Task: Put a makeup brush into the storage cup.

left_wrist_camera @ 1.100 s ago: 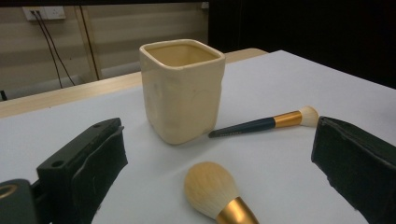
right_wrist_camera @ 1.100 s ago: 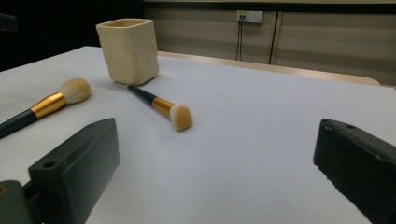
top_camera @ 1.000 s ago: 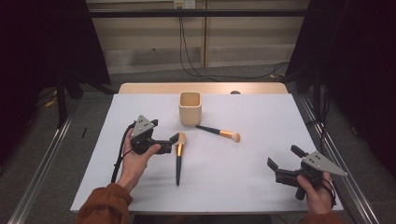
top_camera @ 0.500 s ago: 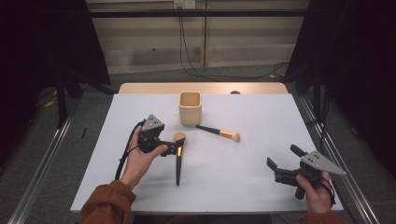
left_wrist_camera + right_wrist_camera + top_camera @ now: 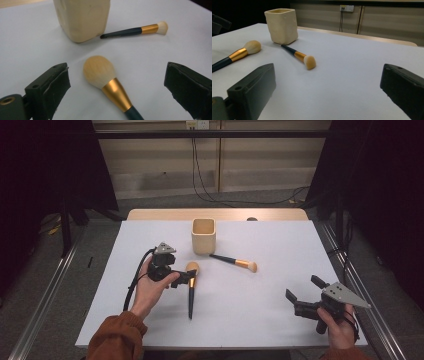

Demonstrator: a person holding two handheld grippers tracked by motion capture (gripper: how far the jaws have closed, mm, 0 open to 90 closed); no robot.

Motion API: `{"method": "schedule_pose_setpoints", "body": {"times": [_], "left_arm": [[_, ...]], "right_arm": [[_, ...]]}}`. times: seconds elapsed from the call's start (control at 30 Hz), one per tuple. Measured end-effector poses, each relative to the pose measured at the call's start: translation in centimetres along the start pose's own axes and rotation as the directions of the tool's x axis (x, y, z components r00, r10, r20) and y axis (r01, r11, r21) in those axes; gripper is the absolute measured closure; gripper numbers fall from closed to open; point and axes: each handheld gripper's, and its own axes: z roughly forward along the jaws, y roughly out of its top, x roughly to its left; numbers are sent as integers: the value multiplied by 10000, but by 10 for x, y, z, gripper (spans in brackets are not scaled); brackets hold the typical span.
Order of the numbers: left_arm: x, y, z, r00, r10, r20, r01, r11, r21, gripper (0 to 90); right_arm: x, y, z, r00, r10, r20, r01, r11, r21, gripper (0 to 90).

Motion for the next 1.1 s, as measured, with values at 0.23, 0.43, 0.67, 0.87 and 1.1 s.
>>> {"method": "schedule_pose_setpoints", "body": {"times": [0.23,0.43,0.67,0.87,1.1], "left_arm": [[-5,8,7,9994,337,-41,-330,9927,1162,51],[-6,14,16,9984,470,-328,-386,9743,2218,56],[-10,17,24,9974,425,-576,-205,9405,3390,62],[-12,16,32,9964,230,-811,112,9172,3983,50],[-15,13,40,9967,101,-805,301,8757,4820,52]], "right_arm": [[1,0,0,10000,-27,-88,27,10000,6,0],[1,0,1,10000,-28,-92,29,10000,46,0],[1,-1,1,9999,-68,-119,69,9999,95,0],[2,-1,1,9999,-48,-157,50,9999,138,0],[2,-1,2,9998,-83,-187,86,9998,180,0]]}}
